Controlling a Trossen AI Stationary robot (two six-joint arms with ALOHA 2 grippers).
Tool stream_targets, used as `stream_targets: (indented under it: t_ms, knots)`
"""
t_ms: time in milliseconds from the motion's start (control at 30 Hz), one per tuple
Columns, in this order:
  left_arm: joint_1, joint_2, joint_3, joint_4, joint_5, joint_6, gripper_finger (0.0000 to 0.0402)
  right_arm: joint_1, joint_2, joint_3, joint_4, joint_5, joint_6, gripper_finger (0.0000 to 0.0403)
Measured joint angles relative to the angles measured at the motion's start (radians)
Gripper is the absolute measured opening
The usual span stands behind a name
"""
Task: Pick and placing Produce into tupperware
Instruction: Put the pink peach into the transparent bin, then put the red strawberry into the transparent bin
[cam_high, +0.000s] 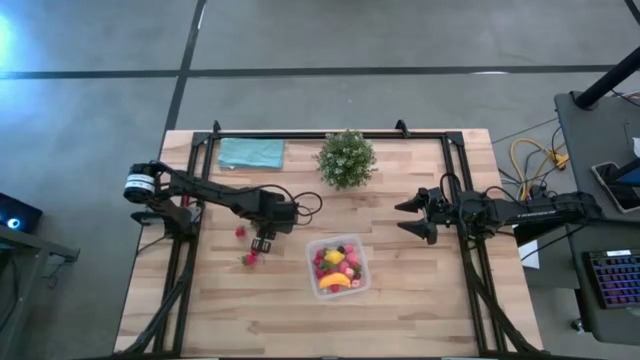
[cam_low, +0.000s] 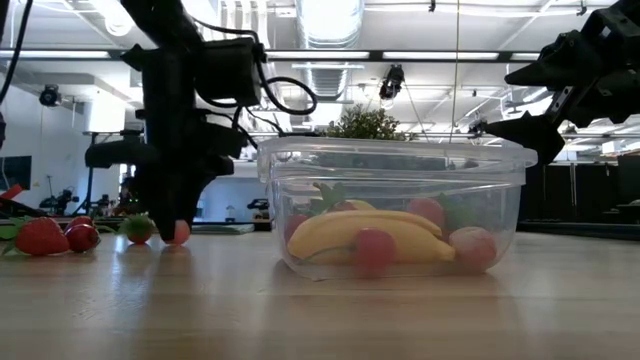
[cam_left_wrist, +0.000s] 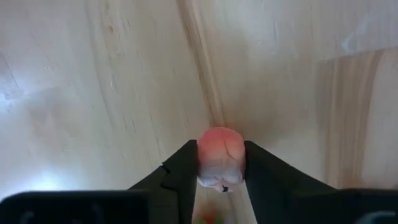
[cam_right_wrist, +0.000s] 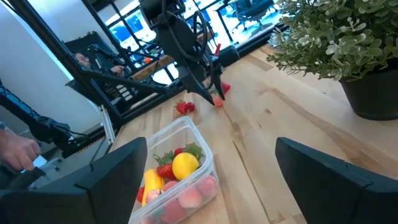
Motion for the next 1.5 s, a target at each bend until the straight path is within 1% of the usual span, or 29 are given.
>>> stream_targets:
  t_ms: [133,200,300,367,433,567,633,700,900,1067,1167,1300,1367,1500]
  knots:
    - [0.000,-0.035,0.045,-0.074,0.000,-0.032,0.0079,0.000,0.000,0.000,0.000,0.000,0.000,0.0350]
    - [0.000,-0.061,0.081,-0.109,0.000,-0.052,0.0076,0.000,0.000,0.000,0.000,0.000,0.000,0.0349]
    - [0.000,-0.113,0.148,-0.116,0.001,-0.076,0.0075,0.000,0.000,0.000,0.000,0.000,0.000,0.0346]
    - [0.000,-0.147,0.199,-0.092,0.016,-0.078,0.0075,0.000,0.000,0.000,0.000,0.000,0.000,0.0345]
    - [0.000,-0.177,0.239,-0.045,0.053,-0.078,0.0074,0.000,0.000,0.000,0.000,0.000,0.000,0.0347]
    - [-0.002,-0.195,0.294,0.133,0.172,-0.080,0.0074,0.000,0.000,0.000,0.000,0.000,0.000,0.0350]
    - [-0.011,-0.174,0.315,0.204,0.222,-0.081,0.0074,0.000,0.000,0.000,0.000,0.000,0.000,0.0349]
    - [-0.029,-0.134,0.347,0.252,0.235,-0.080,0.0074,0.000,0.000,0.000,0.000,0.000,0.000,0.0346]
    - [-0.090,0.056,0.469,0.238,0.242,-0.077,0.0074,0.000,0.000,0.000,0.000,0.000,0.000,0.0343]
    - [-0.107,0.180,0.547,0.235,0.243,-0.080,0.0076,0.000,0.000,0.000,0.000,0.000,0.000,0.0347]
    - [-0.107,0.224,0.587,0.237,0.231,-0.155,0.0092,0.000,0.000,0.000,0.000,0.000,0.000,0.0350]
    - [-0.100,0.249,0.603,0.238,0.223,-0.275,0.0137,0.000,0.000,0.000,0.000,0.000,0.000,0.0347]
    - [-0.099,0.251,0.603,0.224,0.222,-0.310,0.0162,0.000,0.000,0.000,0.000,0.000,0.000,0.0345]
    - [-0.098,0.236,0.603,0.183,0.220,-0.320,0.0210,0.000,0.000,0.000,0.000,0.000,0.000,0.0347]
